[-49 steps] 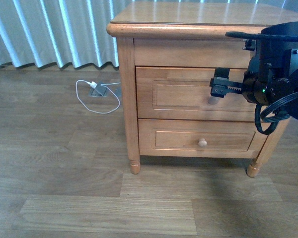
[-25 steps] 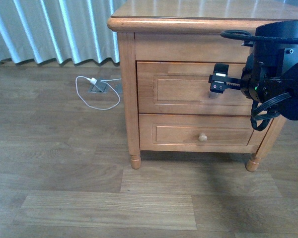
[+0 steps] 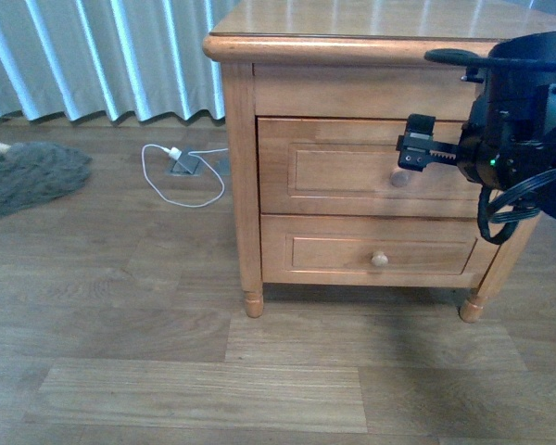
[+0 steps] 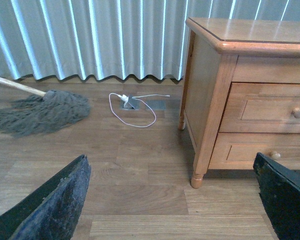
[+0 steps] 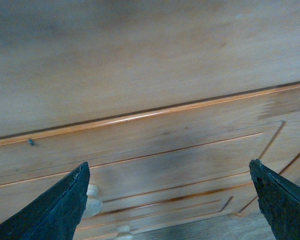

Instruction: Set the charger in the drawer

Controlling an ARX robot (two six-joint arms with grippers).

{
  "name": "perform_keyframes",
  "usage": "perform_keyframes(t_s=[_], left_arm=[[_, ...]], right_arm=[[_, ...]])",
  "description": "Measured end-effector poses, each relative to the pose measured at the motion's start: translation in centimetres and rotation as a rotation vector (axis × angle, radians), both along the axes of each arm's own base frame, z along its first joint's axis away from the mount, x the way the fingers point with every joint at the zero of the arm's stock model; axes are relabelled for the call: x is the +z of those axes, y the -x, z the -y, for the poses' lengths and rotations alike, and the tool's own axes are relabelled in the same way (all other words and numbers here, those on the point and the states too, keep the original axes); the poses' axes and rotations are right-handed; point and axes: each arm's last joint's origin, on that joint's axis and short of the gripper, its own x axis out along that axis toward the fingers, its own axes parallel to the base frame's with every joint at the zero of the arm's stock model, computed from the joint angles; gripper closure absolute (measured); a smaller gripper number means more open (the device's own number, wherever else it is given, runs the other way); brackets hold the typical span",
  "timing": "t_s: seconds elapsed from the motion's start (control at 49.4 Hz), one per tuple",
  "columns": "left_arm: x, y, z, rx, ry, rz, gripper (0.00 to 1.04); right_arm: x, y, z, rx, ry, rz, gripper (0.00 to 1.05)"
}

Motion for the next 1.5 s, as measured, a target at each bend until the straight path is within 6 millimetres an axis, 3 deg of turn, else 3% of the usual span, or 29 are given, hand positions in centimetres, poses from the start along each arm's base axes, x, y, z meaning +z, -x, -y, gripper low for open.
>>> perform_keyframes(t_s=[0.263,0.648,0.912,1.135,1.378,1.499], left_arm=[[0.0,0.0,0.0,0.000,0.000,0.000,0.06],[0.0,0.0,0.0,0.000,0.000,0.000,0.06],[0.0,0.0,0.0,0.000,0.000,0.000,0.06],[0.0,0.0,0.0,0.000,0.000,0.000,0.06],[0.0,0.0,0.0,0.000,0.000,0.000,0.06],[0.0,0.0,0.0,0.000,0.000,0.000,0.06]], right_arm=[[3.2,6.6,0.9,0.119,-0.025,-0.041,0.09],[7.6,18.5,2.9,0.241,-0.056,-0.077,0.09],[10.4,25.7,5.7,0.270,-0.083,-0.012,0.09],[9.9,32.1,8.7,0.190,-0.100,0.051,0.09],[9.8,33.1,9.5,0.139,-0.059,0.110,0.09],[8.8,33.3,9.1,0.092,0.097,0.304,0.31]])
